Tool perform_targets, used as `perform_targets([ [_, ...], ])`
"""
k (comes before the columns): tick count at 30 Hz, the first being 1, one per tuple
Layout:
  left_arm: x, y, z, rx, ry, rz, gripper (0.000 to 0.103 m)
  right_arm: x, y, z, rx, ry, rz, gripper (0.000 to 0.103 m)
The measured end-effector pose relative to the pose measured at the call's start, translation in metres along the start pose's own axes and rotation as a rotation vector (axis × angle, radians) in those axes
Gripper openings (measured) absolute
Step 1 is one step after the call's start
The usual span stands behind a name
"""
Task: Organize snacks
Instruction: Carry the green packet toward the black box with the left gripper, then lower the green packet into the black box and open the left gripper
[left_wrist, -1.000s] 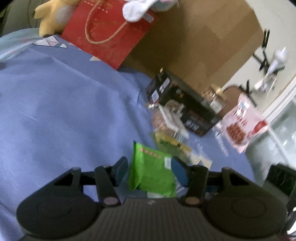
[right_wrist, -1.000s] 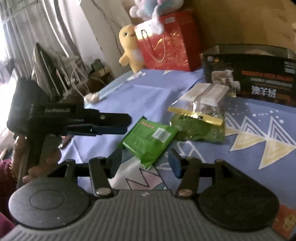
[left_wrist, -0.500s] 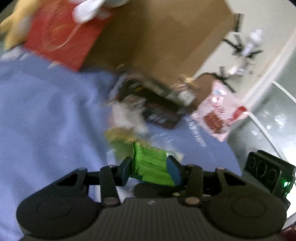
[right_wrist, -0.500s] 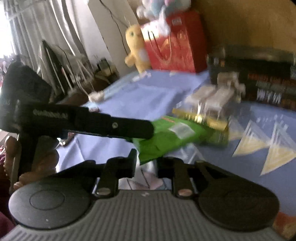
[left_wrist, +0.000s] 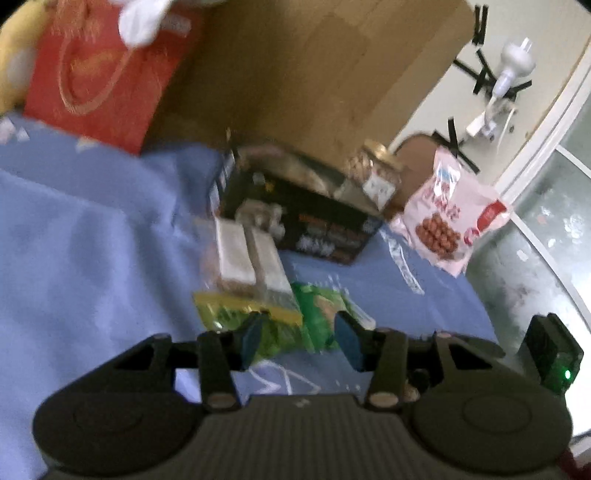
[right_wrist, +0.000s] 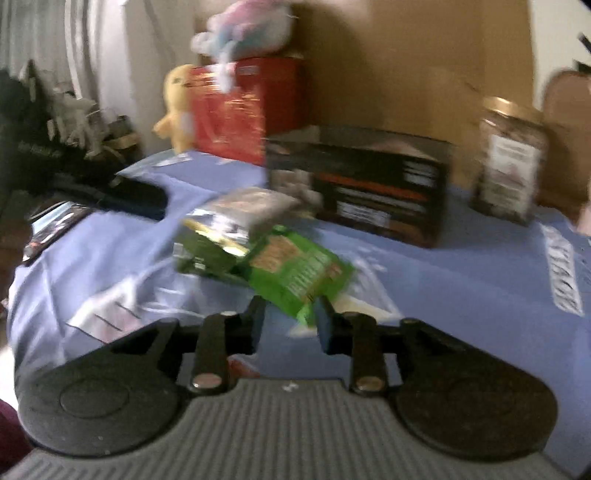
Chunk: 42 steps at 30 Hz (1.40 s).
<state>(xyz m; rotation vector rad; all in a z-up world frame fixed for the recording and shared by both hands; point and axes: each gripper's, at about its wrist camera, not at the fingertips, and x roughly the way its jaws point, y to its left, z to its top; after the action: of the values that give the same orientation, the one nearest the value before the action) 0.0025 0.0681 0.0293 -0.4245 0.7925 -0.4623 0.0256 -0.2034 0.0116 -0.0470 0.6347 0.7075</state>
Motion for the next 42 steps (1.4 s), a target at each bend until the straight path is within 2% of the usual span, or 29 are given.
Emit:
perform_targets([
  [2,0.014,-0.005,-0.002,0.006,0.039,-0.017,0.051,0.0,-0.011,0.001,0.033,-0.016,0.01,0.048],
  [3,0.02,-0.009,-0.003,0.014,0.051,-0.019,0.054,0.002,-0.015,0.002,0.047,-0.02,0.016,0.057],
  [4,0.027,-0.014,-0.003,0.023,0.06,-0.02,0.056,0.005,-0.017,0.003,0.052,-0.02,0.022,0.06],
  [9,0.061,-0.03,-0.001,0.044,0.104,-0.02,0.058,0.024,-0.015,0.012,-0.026,0.029,0.045,0.06],
  [12,0.082,-0.036,0.001,0.066,0.124,0.015,0.068,0.035,-0.012,0.011,-0.086,0.063,0.052,0.06],
  [14,0.089,-0.038,-0.001,0.098,0.102,0.023,0.074,0.036,-0.008,0.006,-0.136,0.039,0.036,0.061],
  [17,0.092,-0.042,-0.002,0.131,0.088,0.044,0.078,0.034,-0.008,0.005,-0.131,0.034,0.033,0.06],
  [19,0.093,-0.043,-0.001,0.135,0.088,0.046,0.074,0.036,-0.01,0.006,-0.119,0.033,0.034,0.06],
  [20,0.095,-0.044,0.0,0.131,0.09,0.039,0.063,0.036,-0.01,0.006,-0.114,0.032,0.033,0.06],
  [21,0.097,-0.043,0.001,0.121,0.105,0.026,0.061,0.037,-0.009,0.006,-0.112,0.03,0.028,0.06],
  [24,0.1,-0.05,0.002,0.134,0.106,0.039,0.058,0.036,-0.007,0.006,-0.121,0.021,-0.008,0.056],
  [27,0.097,-0.056,0.003,0.137,0.109,0.008,0.058,0.026,-0.012,0.002,-0.07,-0.006,-0.01,0.055],
  [30,0.084,-0.067,0.007,0.161,0.067,-0.036,0.058,0.009,-0.008,0.001,-0.071,-0.072,-0.045,0.055],
  [34,0.063,-0.081,0.031,0.215,-0.048,-0.065,0.06,0.0,-0.003,0.025,-0.104,-0.179,-0.082,0.055],
  [38,0.059,-0.084,0.07,0.233,-0.142,-0.032,0.063,0.019,-0.009,0.066,-0.123,-0.239,-0.087,0.055],
  [42,0.083,-0.075,0.108,0.236,-0.183,0.026,0.063,0.06,-0.032,0.103,-0.077,-0.217,-0.073,0.055],
])
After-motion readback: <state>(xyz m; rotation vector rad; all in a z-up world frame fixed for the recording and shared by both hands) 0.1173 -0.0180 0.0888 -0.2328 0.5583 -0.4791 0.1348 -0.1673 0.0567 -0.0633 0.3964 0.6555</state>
